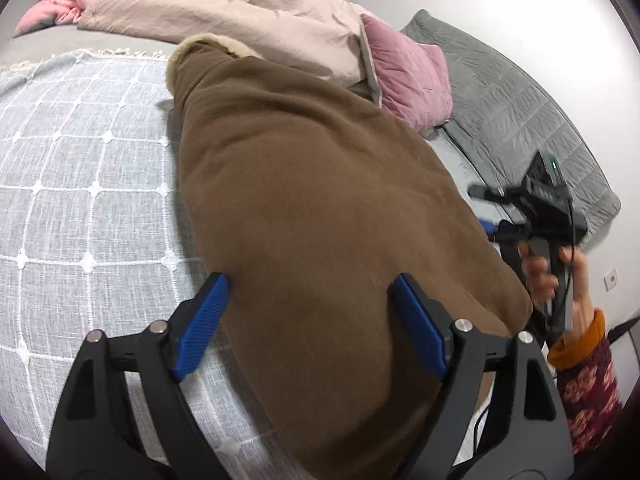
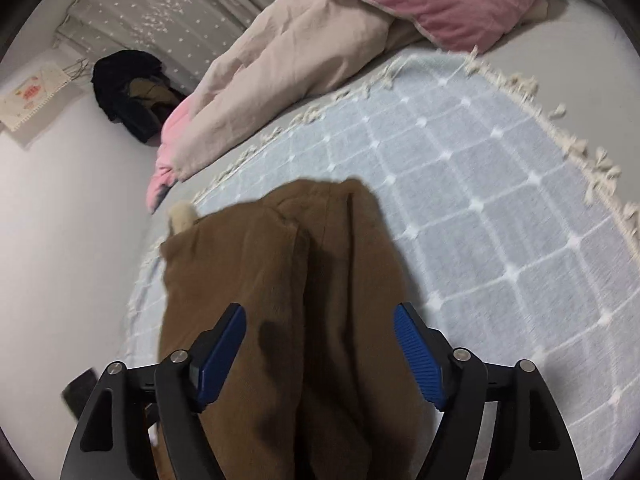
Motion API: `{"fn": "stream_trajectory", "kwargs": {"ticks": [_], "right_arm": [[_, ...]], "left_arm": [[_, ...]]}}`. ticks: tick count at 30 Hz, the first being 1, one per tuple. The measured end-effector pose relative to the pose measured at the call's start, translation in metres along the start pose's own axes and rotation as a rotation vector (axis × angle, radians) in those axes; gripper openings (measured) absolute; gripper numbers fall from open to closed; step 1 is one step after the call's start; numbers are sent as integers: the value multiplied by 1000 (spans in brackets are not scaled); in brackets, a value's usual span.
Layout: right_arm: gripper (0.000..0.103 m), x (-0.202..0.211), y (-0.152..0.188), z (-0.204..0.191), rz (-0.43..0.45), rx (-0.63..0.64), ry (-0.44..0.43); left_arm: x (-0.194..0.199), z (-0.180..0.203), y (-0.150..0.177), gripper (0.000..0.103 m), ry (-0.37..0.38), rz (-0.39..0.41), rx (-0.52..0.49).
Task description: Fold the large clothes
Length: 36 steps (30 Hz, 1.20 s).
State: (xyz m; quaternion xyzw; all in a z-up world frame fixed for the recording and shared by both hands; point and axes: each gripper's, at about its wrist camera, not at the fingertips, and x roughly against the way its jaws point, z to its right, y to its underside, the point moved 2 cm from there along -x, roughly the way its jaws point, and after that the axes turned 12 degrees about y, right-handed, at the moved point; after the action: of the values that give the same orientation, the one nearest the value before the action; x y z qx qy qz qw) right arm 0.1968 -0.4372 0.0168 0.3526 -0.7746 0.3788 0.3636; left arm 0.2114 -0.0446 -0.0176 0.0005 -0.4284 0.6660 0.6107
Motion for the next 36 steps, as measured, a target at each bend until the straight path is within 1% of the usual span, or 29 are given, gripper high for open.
{"fn": "stream_trajectory", "kwargs": {"ticks": [2, 4, 6, 7, 8, 9, 10, 11, 13, 14, 16, 18, 19, 20, 21, 22, 23, 24, 25, 26, 27, 29, 31, 32, 35, 36], "right_arm": [[78, -7, 8, -1, -45, -8, -34], [78, -8, 12, -7, -59, -6, -53], [78, -8, 14, -14, -42, 40, -5], [78, -9, 14, -18, -15, 94, 66], [81, -11, 14, -21, 0, 134, 116], [88, -14, 15, -22, 11, 173, 167], [91, -17, 16, -22, 16, 192, 195], [97, -22, 18, -20, 18, 208, 217], [101, -32, 21, -11, 9, 209, 215], [103, -40, 21, -4, -5, 191, 194], [103, -60, 21, 15, -75, 105, 82], [103, -78, 23, 35, -149, -14, -65], [103, -80, 22, 41, -137, -39, -115], [103, -79, 23, 41, -129, -37, -142], [88, -79, 24, 40, -132, -33, -175], [73, -81, 27, 36, -154, -44, -251], [67, -80, 28, 32, -148, -54, -259], [58, -75, 28, 26, -122, -27, -240], [54, -69, 27, 19, -93, 1, -223], [49, -62, 26, 13, -67, 11, -226], [45, -53, 24, 6, -41, 14, -244], [44, -37, 20, -18, 4, 51, -270], [43, -29, 17, -49, 21, 113, -265], [43, -28, 15, -61, 23, 130, -265], [43, -30, 7, -110, 32, 173, -316], [43, -31, 5, -127, 34, 186, -338]], "left_arm": [[-3, -4, -3, 90, -14, -9, 26], [-7, -6, -5, 93, -26, -20, 36], [-11, -10, -8, 95, -29, -35, 45], [-13, -13, -11, 95, -20, -45, 56], [-15, -15, -13, 96, -11, -51, 65], [-16, -21, -16, 96, 9, -59, 85], [-18, -25, -17, 97, 30, -65, 107], [-22, -33, -19, 97, 67, -73, 148], [-29, -44, -18, 99, 120, -84, 211], [-32, -50, -17, 100, 135, -89, 231], [-43, -60, -15, 100, 185, -102, 292], [-51, -68, -13, 100, 235, -108, 356], [-54, -70, -13, 98, 260, -106, 385], [-54, -70, -14, 92, 269, -100, 395], [-52, -68, -14, 85, 258, -100, 386], [-48, -63, -15, 81, 237, -97, 363], [-43, -55, -16, 74, 211, -89, 330], [-39, -51, -17, 68, 202, -84, 319], [-35, -47, -18, 66, 197, -80, 315], [-28, -42, -20, 63, 195, -75, 307], [-23, -39, -23, 62, 191, -68, 300], [-5, -35, -31, 61, 158, -38, 272], [15, -37, -41, 60, 141, -3, 261], [29, -40, -47, 60, 130, 19, 255], [84, -58, -70, 60, 94, 88, 244], [95, -65, -75, 60, 81, 102, 240]]}}
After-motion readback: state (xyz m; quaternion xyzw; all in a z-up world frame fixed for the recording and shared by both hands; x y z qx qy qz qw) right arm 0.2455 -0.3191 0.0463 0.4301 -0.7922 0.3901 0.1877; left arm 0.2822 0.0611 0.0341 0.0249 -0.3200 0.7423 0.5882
